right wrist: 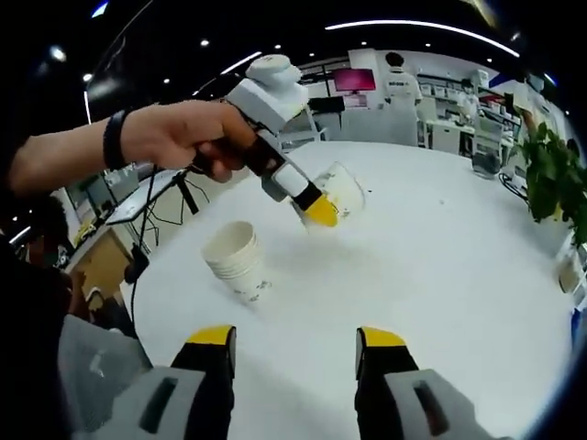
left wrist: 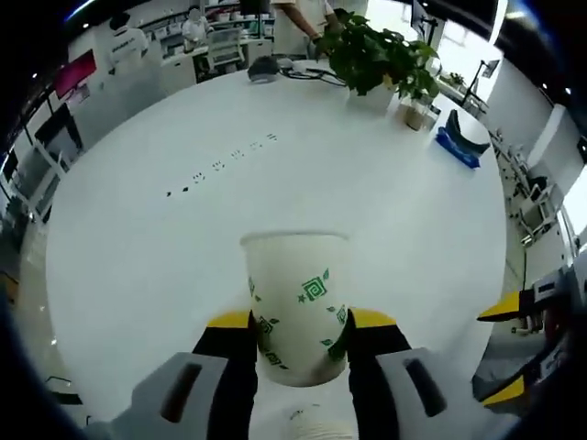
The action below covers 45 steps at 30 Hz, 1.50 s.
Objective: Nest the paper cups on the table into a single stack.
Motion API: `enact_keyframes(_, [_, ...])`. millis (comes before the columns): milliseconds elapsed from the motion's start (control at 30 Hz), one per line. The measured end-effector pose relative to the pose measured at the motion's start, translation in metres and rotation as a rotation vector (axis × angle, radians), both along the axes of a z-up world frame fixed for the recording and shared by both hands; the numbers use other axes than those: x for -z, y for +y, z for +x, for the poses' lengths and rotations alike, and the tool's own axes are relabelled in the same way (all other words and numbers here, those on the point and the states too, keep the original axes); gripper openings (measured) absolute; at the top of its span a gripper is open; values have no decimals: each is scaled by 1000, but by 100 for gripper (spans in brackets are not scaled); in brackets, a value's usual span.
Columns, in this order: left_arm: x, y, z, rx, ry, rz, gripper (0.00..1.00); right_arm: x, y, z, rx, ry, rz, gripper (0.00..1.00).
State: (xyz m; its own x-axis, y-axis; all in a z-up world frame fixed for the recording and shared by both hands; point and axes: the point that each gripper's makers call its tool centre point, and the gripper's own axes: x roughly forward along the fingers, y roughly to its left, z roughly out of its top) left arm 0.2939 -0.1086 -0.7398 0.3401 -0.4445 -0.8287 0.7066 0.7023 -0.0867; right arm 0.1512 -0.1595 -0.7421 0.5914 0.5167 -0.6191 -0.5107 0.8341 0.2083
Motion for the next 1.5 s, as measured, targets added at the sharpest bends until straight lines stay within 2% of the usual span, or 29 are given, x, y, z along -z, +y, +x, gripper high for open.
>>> enact_keyframes(167, [-8,4,-9,22,-25,-13,36,-13,-1,4,6,-15,13,52])
enact_keyframes(433, [-4,17,-15,69,-44,-23,36,-23,5,13,-3,-40,37,51])
enact_keyframes(733, [-10,37,-42,108,-53,-41,36,-43,17,22,-45,-59,42,49])
enact_keyframes(933, [-17,46,-61,157,-86,-36,36,-55,35,27,-80,-72,57,49])
enact_keyframes(1067, [-25,49,-62,170,-131,-49,36,-60,44,33,-101,-83,49,49])
enact_keyframes(1200, [-35,51,-66,181,-156,-59,36,-79,52,38,-117,-111,48,49])
enact_keyframes(1267, [-39,52,-70,191,-169,-62,36,-83,55,41,-120,-121,51,49])
enact_keyframes(1433, [-41,55,-75,222,-189,-60,36,-95,66,48,-158,-136,46,49])
enact_keyframes(1500, [-42,57,-79,246,-207,-55,37,-96,74,47,-190,-122,57,48])
